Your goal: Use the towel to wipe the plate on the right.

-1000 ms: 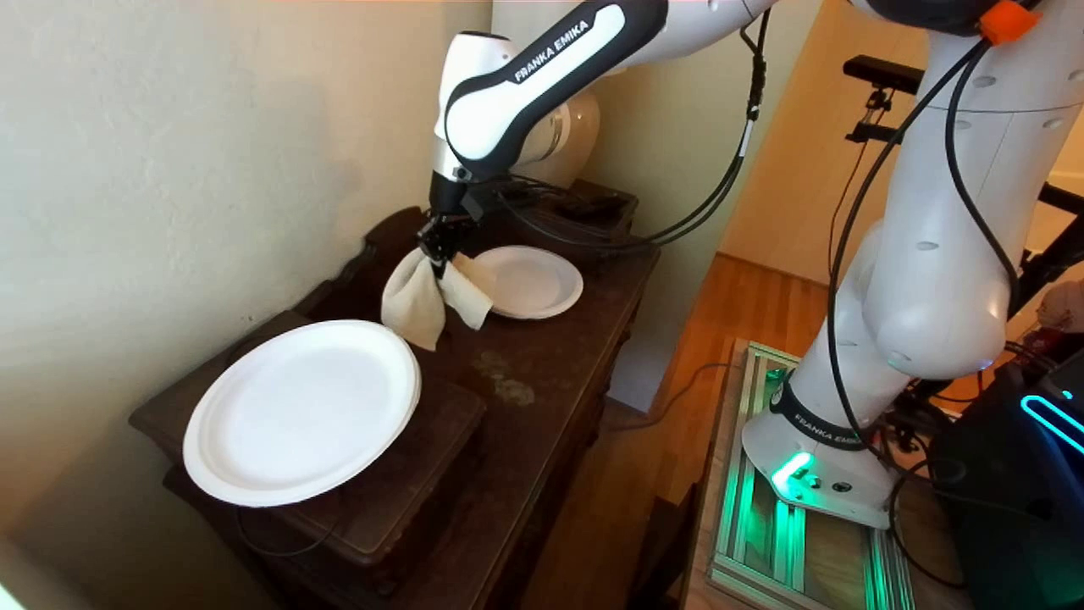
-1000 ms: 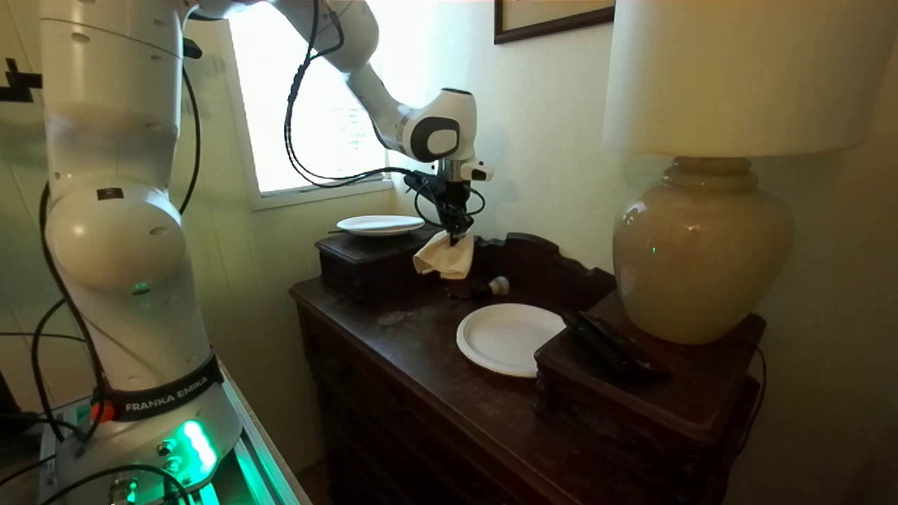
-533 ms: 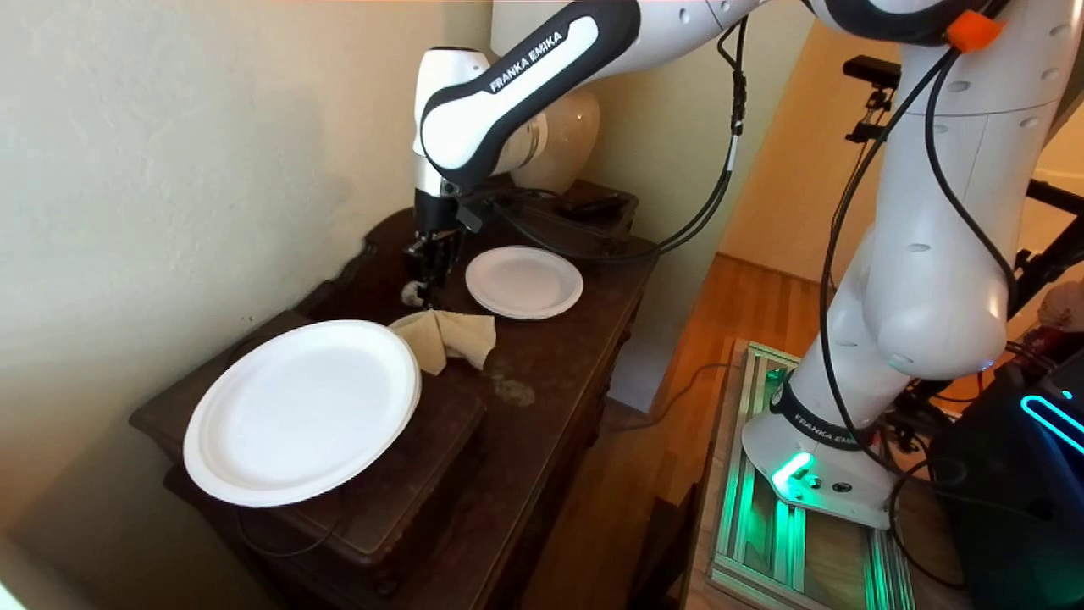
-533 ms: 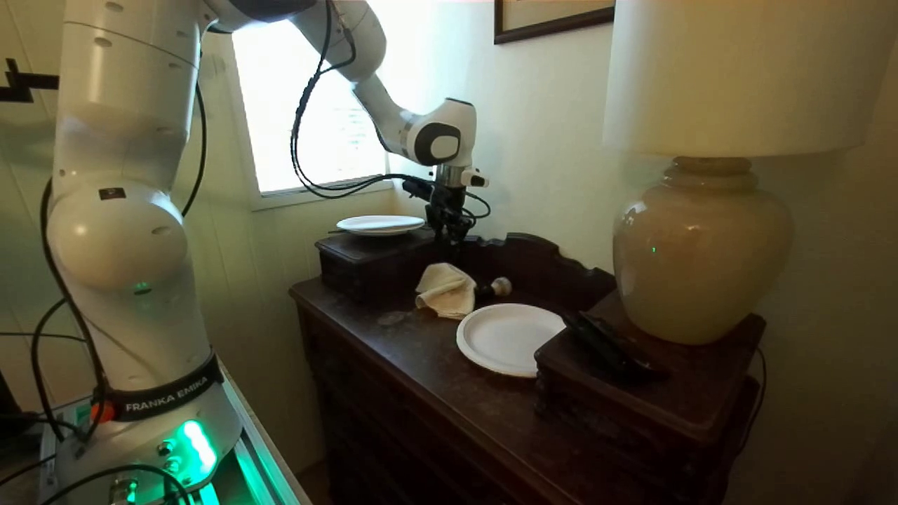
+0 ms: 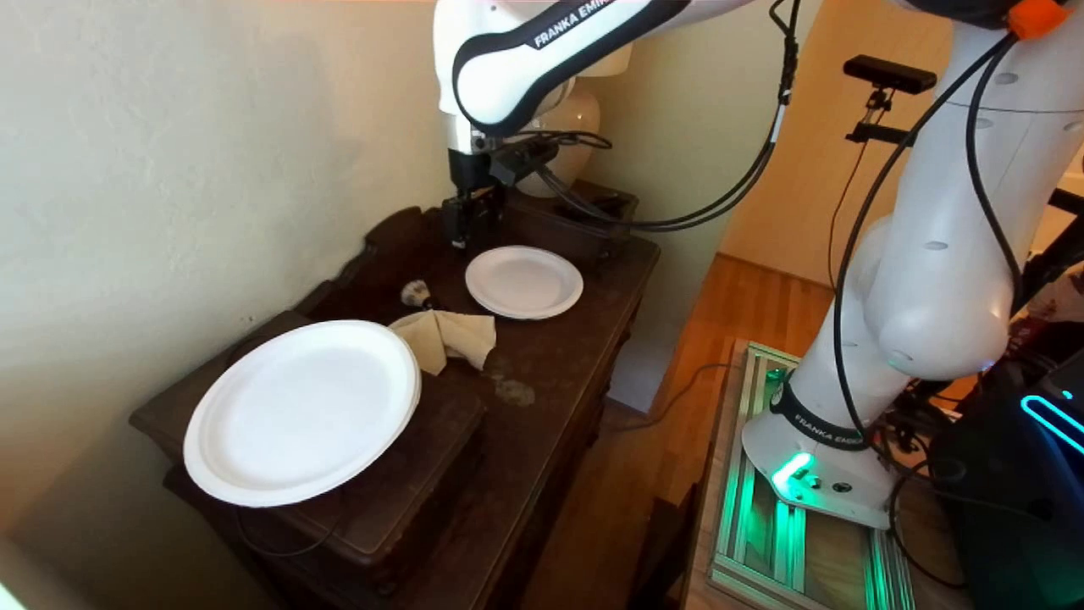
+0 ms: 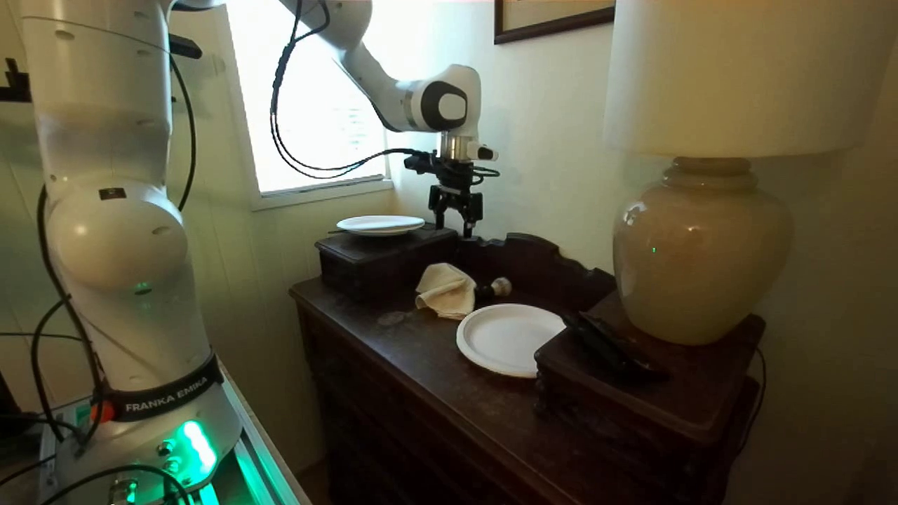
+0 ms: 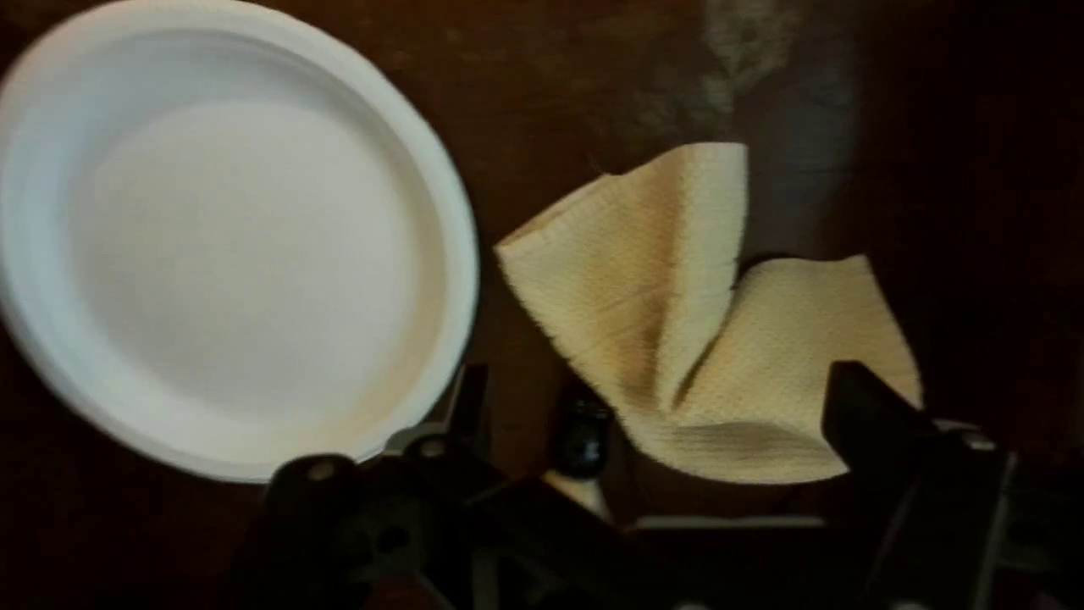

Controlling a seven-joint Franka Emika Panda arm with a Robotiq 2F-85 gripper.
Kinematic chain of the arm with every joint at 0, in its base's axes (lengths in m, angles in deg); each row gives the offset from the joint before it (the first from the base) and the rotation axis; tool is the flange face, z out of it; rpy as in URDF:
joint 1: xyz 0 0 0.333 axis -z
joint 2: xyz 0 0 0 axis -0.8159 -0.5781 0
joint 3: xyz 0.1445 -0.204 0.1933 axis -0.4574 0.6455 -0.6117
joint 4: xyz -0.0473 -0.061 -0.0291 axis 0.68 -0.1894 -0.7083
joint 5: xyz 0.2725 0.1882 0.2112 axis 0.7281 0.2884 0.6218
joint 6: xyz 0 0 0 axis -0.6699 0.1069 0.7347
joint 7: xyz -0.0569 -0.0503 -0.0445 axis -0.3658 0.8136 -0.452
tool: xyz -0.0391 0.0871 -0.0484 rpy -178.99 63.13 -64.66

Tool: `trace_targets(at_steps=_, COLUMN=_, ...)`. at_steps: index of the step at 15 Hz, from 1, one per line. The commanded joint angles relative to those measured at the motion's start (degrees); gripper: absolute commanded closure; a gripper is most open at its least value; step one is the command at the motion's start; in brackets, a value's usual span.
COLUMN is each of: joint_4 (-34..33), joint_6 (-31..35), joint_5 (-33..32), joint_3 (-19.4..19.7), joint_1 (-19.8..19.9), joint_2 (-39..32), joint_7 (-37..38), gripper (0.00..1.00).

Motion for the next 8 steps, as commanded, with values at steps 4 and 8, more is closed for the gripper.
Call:
trace_targets(at_steps=4, joint_4=4.0, joint_6=-0.1, joint_5=-12.7, joint_3=3.3, joint_1=1.3, joint_2=6.3, joint_7=3.5, gripper=0.0)
trace_targets(at_steps=8, joint_4=6.6, joint_6=0.3, joint_5=-15.9, joint_3=3.6, joint_1=1.9, joint_2=8.9, joint_7=3.5, gripper=0.0)
